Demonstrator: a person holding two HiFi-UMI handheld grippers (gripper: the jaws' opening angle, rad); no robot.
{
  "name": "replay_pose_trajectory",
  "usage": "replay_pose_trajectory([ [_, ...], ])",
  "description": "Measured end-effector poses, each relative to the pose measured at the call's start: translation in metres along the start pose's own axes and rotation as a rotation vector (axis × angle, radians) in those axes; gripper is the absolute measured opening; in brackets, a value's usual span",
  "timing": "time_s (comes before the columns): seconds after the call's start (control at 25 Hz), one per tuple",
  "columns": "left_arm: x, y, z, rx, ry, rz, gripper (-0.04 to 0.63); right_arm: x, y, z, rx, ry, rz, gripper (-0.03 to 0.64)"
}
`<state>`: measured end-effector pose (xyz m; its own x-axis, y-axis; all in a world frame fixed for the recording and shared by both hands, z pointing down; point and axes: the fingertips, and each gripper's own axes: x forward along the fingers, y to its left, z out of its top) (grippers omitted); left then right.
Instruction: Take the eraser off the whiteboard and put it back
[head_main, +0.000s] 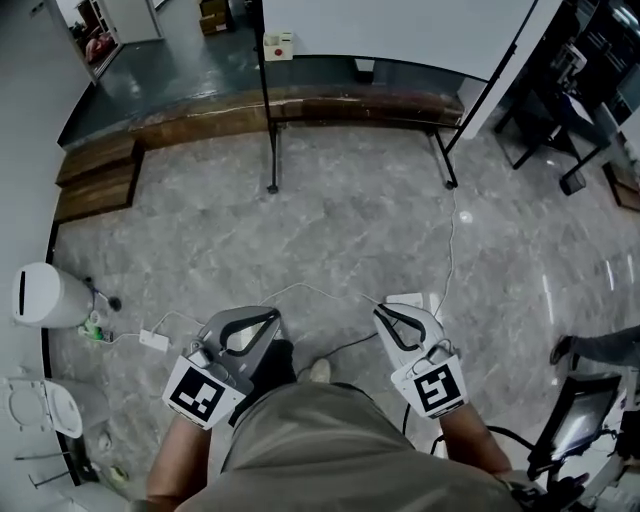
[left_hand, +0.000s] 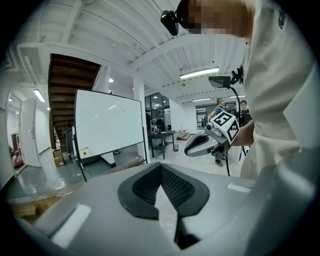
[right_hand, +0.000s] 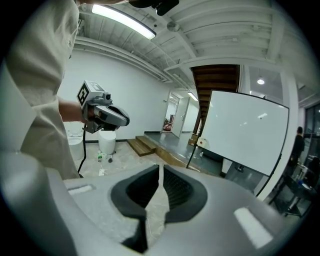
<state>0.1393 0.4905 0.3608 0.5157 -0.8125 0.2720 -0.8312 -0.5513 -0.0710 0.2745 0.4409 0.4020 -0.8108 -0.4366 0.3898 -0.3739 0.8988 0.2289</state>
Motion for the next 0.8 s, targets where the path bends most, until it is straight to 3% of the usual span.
replay_pose_trajectory([
  [0.44,0.049,0.090,-0.009,-0.008,-0.054,-0.081,0.006,0.091,-0.038,0.011,-0.018,0.054,-0.014,0.018],
  [0.8,0.053,0.198,0.000,0.034,-0.081,-0.097,0.006,0.201,-0.074,0.076,0.011,0.042,0.004,0.018],
])
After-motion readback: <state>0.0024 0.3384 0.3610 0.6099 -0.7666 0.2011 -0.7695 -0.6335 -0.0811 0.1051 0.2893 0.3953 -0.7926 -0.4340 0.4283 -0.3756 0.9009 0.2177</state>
